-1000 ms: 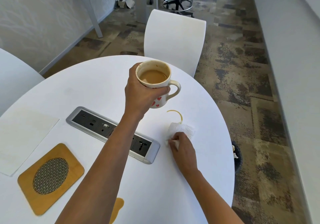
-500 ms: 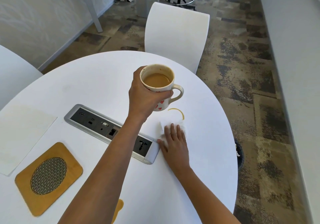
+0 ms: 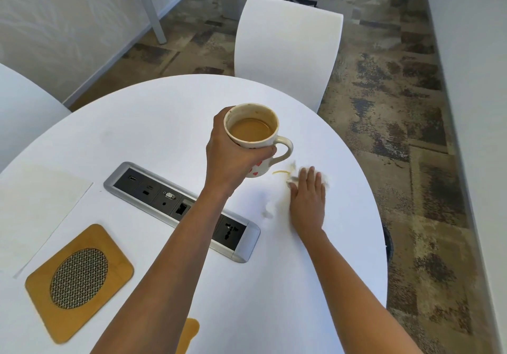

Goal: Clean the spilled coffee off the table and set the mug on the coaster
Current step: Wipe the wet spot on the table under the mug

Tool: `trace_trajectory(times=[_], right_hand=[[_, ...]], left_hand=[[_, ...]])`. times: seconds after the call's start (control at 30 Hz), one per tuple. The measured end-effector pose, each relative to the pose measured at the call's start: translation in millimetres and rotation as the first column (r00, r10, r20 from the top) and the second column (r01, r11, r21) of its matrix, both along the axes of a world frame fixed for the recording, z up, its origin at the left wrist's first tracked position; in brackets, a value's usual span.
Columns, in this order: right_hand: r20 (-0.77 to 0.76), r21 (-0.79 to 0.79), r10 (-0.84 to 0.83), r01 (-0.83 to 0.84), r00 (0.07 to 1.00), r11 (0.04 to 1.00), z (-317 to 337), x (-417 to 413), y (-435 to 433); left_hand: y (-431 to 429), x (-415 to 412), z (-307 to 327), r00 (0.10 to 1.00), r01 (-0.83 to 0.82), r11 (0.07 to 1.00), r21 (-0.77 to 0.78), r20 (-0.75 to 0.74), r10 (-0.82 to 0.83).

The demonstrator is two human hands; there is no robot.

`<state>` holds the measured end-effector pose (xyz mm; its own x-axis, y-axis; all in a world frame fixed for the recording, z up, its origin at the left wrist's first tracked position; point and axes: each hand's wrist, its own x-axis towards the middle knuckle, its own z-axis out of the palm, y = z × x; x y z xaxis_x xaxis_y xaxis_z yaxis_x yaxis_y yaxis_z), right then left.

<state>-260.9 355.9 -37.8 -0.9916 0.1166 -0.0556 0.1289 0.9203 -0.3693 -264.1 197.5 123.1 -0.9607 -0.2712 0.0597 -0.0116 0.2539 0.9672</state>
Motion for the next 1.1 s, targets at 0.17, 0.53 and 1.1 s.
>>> trace_trajectory(times=[0.17, 0.53, 1.1], right_hand=[[-0.039, -0.068, 0.308, -0.31, 0.951, 0.948, -3.8, 21.6, -28.5], [-0.072, -0.037, 0.202, -0.205, 0.977, 0.978, -0.3, -3.6, 35.1], [-0.131, -0.153, 0.583, -0.598, 0.802, 0.787, 5.2, -30.6, -58.3]], left_hand=[[-0.7, -6.0, -4.1, 1.0, -0.007, 1.0, -0.009, 0.002, 0.007], [-7.4, -12.6, -8.2, 1.0, -0.013, 1.0, 0.003, 0.011, 0.013], [-9.3, -24.1, -12.0, 1.0, -0.03, 0.999, -0.036, 0.003, 0.03]])
